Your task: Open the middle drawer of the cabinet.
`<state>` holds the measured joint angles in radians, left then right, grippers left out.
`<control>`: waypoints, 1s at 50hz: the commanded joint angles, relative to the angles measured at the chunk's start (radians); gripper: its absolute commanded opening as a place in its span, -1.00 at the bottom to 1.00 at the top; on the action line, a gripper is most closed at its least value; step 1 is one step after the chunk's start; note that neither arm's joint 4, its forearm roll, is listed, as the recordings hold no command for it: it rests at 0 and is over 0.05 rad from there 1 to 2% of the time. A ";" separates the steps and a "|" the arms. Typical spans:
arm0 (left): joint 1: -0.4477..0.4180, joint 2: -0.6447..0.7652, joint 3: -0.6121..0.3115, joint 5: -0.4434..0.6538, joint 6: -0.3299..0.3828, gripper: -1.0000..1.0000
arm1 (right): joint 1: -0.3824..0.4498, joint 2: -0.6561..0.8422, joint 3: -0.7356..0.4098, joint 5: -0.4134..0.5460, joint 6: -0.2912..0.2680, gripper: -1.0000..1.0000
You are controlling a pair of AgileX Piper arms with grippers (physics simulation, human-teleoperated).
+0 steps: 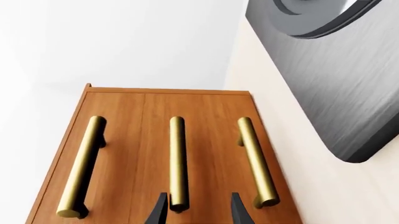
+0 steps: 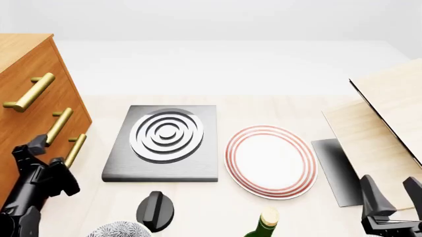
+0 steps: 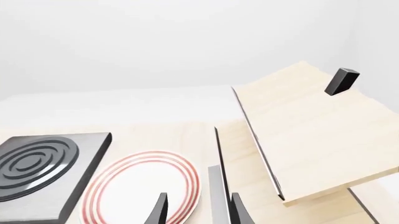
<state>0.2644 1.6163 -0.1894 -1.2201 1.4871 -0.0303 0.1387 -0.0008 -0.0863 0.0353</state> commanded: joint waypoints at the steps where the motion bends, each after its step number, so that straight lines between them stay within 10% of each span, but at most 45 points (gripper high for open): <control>1: 0.051 0.027 -0.008 0.000 -0.017 1.00 | -0.003 0.017 0.000 -0.016 0.000 1.00; 50: 0.103 0.037 -0.094 0.000 -0.015 1.00 | -0.012 -0.031 0.000 0.029 0.001 1.00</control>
<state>0.3167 1.6460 -0.2460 -1.2125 1.4917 -0.0426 0.1202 -0.0009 -0.0671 0.0343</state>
